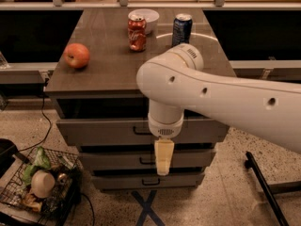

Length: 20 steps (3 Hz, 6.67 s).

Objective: Open top drawer

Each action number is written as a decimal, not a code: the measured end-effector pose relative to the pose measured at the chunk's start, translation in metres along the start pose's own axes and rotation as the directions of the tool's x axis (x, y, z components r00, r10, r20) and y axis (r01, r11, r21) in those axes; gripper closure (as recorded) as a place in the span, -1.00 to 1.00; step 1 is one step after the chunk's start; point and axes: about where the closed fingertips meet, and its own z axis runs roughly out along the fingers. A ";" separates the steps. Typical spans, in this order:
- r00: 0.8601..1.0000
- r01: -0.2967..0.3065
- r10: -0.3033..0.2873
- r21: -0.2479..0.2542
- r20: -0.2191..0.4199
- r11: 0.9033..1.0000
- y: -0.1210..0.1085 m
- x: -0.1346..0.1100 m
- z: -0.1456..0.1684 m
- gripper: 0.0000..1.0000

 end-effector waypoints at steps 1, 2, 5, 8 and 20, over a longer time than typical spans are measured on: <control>1.000 0.018 -0.017 -0.030 0.019 0.999 0.000 -0.011 0.019 -1.00; 0.999 0.026 -0.023 -0.066 0.039 0.997 -0.002 -0.017 0.040 -1.00; 0.994 0.074 -0.064 -0.121 0.084 0.990 -0.006 -0.038 0.077 -0.65; 0.995 0.075 -0.065 -0.125 0.081 0.989 -0.004 -0.037 0.078 0.77; 0.947 0.279 -0.308 0.238 0.093 0.930 0.017 -0.026 -0.040 1.00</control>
Offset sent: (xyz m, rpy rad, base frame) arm 0.0132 0.0257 -0.0654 0.0676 0.1144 0.0403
